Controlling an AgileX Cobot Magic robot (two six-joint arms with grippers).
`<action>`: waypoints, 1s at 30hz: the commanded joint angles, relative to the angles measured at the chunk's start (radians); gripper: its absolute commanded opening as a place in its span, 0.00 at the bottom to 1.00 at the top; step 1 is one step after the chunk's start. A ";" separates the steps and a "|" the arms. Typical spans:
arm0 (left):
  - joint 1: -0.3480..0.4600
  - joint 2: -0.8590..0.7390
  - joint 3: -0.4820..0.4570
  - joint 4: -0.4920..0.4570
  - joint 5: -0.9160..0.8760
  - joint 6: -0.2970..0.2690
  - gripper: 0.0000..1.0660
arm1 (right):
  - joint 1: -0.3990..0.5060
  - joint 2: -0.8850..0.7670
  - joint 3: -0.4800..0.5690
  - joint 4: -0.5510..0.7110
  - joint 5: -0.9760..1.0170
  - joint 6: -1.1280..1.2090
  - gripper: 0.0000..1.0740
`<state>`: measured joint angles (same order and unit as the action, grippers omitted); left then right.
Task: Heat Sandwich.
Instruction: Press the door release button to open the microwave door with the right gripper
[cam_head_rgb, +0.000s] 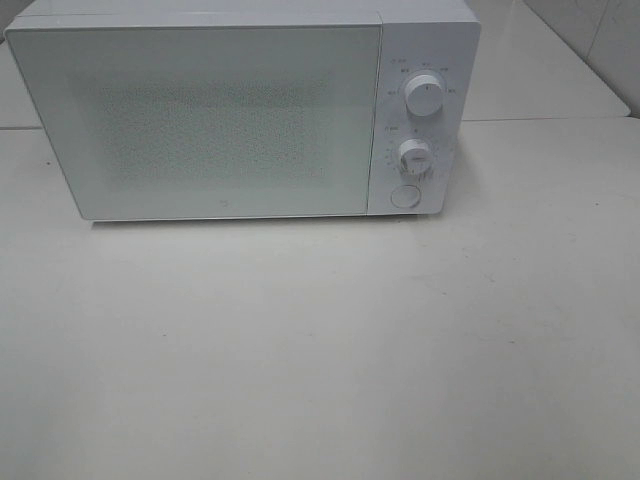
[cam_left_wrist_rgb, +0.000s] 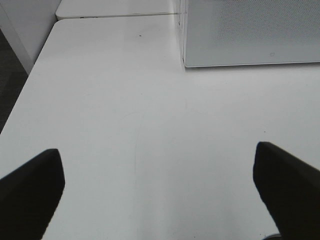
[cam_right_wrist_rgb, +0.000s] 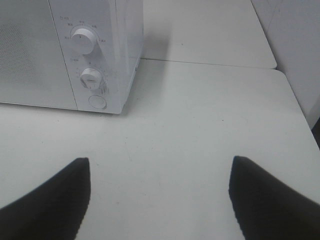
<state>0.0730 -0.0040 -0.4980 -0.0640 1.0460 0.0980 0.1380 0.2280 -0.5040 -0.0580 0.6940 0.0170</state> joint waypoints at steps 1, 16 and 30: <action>0.006 -0.020 0.003 -0.004 -0.010 -0.006 0.91 | -0.005 0.055 0.021 -0.005 -0.106 0.008 0.69; 0.006 -0.020 0.003 -0.004 -0.010 -0.006 0.91 | -0.005 0.379 0.040 -0.004 -0.473 0.051 0.69; 0.006 -0.020 0.003 -0.004 -0.010 -0.006 0.91 | -0.005 0.639 0.054 -0.009 -0.836 0.065 0.69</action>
<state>0.0730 -0.0040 -0.4980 -0.0640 1.0450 0.0980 0.1380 0.8600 -0.4530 -0.0580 -0.1000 0.0770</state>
